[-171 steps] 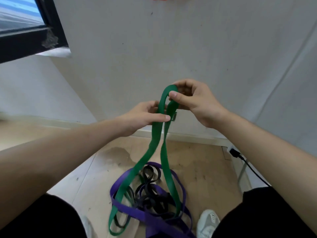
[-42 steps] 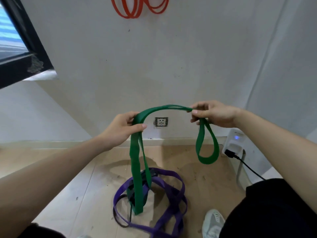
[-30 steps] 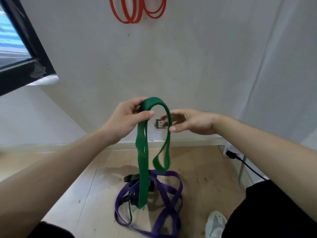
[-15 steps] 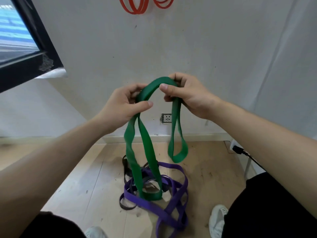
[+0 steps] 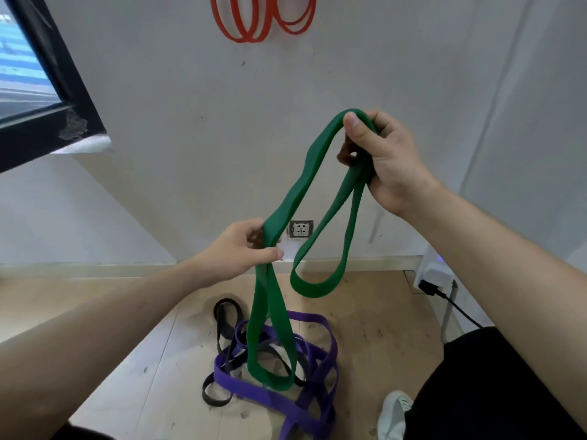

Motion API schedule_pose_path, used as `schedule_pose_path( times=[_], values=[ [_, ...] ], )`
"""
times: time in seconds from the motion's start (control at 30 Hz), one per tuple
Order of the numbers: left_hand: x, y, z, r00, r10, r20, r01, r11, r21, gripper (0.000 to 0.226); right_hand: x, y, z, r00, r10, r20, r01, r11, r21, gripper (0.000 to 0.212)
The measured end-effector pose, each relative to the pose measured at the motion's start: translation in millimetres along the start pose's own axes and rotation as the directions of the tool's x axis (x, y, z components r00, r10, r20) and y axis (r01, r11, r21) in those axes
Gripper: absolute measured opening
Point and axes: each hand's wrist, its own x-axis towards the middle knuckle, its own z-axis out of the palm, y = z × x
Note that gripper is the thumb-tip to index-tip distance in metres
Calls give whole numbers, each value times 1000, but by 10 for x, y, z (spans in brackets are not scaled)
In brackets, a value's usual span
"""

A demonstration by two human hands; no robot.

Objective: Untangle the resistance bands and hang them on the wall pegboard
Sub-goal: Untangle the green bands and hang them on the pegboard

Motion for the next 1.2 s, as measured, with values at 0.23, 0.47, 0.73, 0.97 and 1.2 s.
schedule_pose_path(
  times=[0.23, 0.47, 0.73, 0.97, 1.2],
  values=[
    [10, 2, -229, 984, -48, -174, 24, 990, -138, 31, 65, 252, -452, 987, 162, 10, -159, 978, -136, 27],
    [-10, 80, -363, 943, -50, -329, -59, 947, -316, 34, 44, 490, -842, 948, 302, 99, -235, 874, -426, 38],
    [15, 330, -256, 929, 12, -370, -150, 926, -346, 43, -10, 750, -877, 779, 591, 208, -151, 499, -853, 28],
    [35, 436, -104, 938, 97, -334, -205, 929, -307, 34, -42, 868, -472, 664, 665, 343, 41, 425, -904, 35],
    [9, 393, -71, 948, 149, -280, -199, 967, -159, 29, -142, 692, 80, 776, 393, 493, -112, 855, -506, 53]
  ],
)
